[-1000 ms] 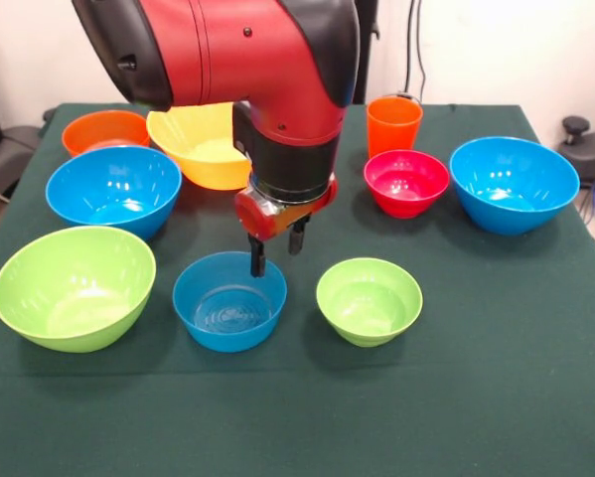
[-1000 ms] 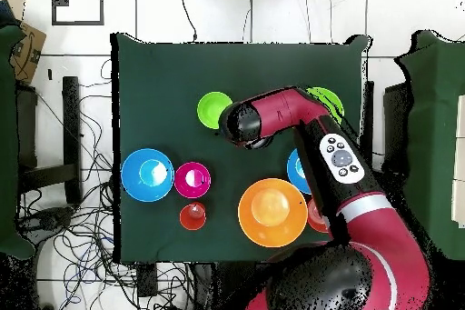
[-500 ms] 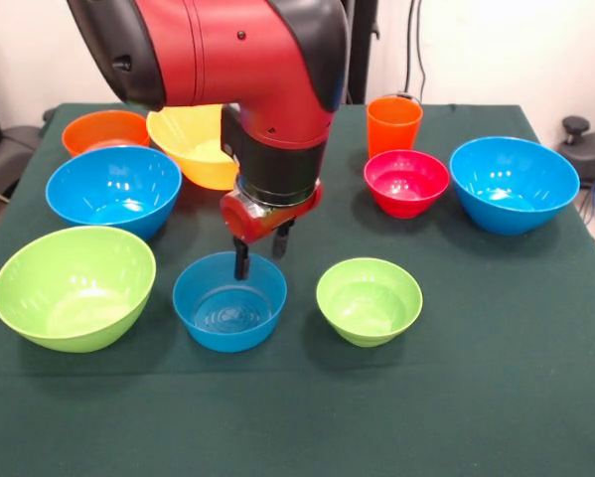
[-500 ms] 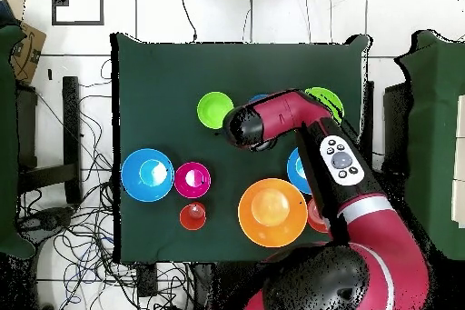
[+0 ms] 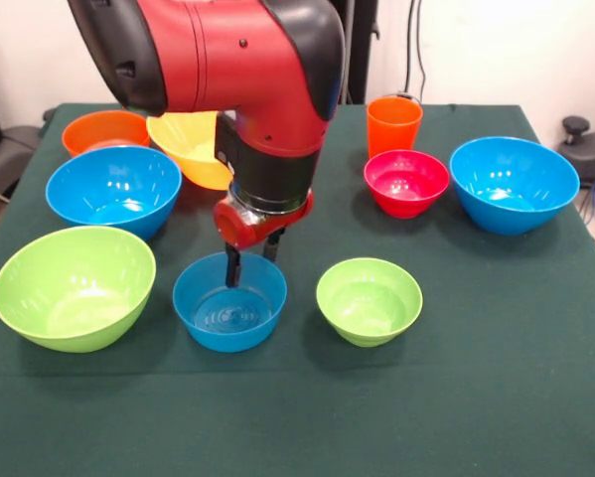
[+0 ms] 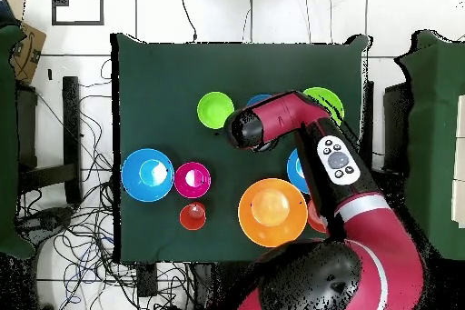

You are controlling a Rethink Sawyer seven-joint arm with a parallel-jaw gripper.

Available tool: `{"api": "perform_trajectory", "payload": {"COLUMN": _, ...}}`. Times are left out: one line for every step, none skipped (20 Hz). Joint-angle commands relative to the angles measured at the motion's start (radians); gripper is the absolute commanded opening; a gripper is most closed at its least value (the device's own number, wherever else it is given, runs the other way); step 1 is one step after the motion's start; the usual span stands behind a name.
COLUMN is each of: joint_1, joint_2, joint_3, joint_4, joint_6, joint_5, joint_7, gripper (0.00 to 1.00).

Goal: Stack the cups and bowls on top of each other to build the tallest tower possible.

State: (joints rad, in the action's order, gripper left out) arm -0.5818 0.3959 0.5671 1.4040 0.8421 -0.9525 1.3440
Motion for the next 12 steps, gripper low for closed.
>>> {"api": "perform_trajectory", "payload": {"joint_1": 0.002, "joint_2": -0.171, "joint_3": -0.017, "joint_4": -0.095, "joint_6": -0.089, "joint_5": -0.05, "joint_7": -0.105, "gripper": 1.0}}
{"api": "perform_trajectory", "payload": {"joint_1": 0.0, "joint_2": -0.185, "joint_3": -0.016, "joint_4": -0.104, "joint_6": -0.096, "joint_5": -0.052, "joint_7": -0.111, "gripper": 1.0}}
{"api": "perform_trajectory", "payload": {"joint_1": 0.0, "joint_2": -0.187, "joint_3": -0.018, "joint_4": -0.104, "joint_6": -0.102, "joint_5": -0.055, "joint_7": -0.113, "gripper": 1.0}}
{"api": "perform_trajectory", "payload": {"joint_1": 0.001, "joint_2": -0.189, "joint_3": -0.02, "joint_4": -0.104, "joint_6": -0.108, "joint_5": -0.058, "joint_7": -0.115, "gripper": 1.0}}
{"api": "perform_trajectory", "payload": {"joint_1": 0.002, "joint_2": -0.191, "joint_3": -0.022, "joint_4": -0.105, "joint_6": -0.104, "joint_5": -0.057, "joint_7": -0.12, "gripper": 1.0}}
{"api": "perform_trajectory", "payload": {"joint_1": 0.0, "joint_2": -0.192, "joint_3": -0.022, "joint_4": -0.104, "joint_6": -0.104, "joint_5": -0.054, "joint_7": -0.125, "gripper": 1.0}}
{"api": "perform_trajectory", "payload": {"joint_1": -0.001, "joint_2": -0.191, "joint_3": -0.023, "joint_4": -0.103, "joint_6": -0.099, "joint_5": -0.052, "joint_7": -0.13, "gripper": 1.0}}
{"api": "perform_trajectory", "payload": {"joint_1": -0.001, "joint_2": -0.189, "joint_3": -0.023, "joint_4": -0.101, "joint_6": -0.094, "joint_5": -0.049, "joint_7": -0.135, "gripper": 1.0}}
{"api": "perform_trajectory", "payload": {"joint_1": 0.0, "joint_2": -0.189, "joint_3": -0.025, "joint_4": -0.102, "joint_6": -0.091, "joint_5": -0.048, "joint_7": -0.135, "gripper": 1.0}}
{"api": "perform_trajectory", "payload": {"joint_1": 0.0, "joint_2": -0.188, "joint_3": -0.027, "joint_4": -0.101, "joint_6": -0.09, "joint_5": -0.05, "joint_7": -0.137, "gripper": 0.0}}
{"api": "perform_trajectory", "payload": {"joint_1": 0.0, "joint_2": -0.187, "joint_3": -0.028, "joint_4": -0.101, "joint_6": -0.093, "joint_5": -0.053, "joint_7": -0.136, "gripper": 0.0}}
{"api": "perform_trajectory", "payload": {"joint_1": 0.0, "joint_2": -0.186, "joint_3": -0.029, "joint_4": -0.1, "joint_6": -0.096, "joint_5": -0.056, "joint_7": -0.135, "gripper": 0.0}}
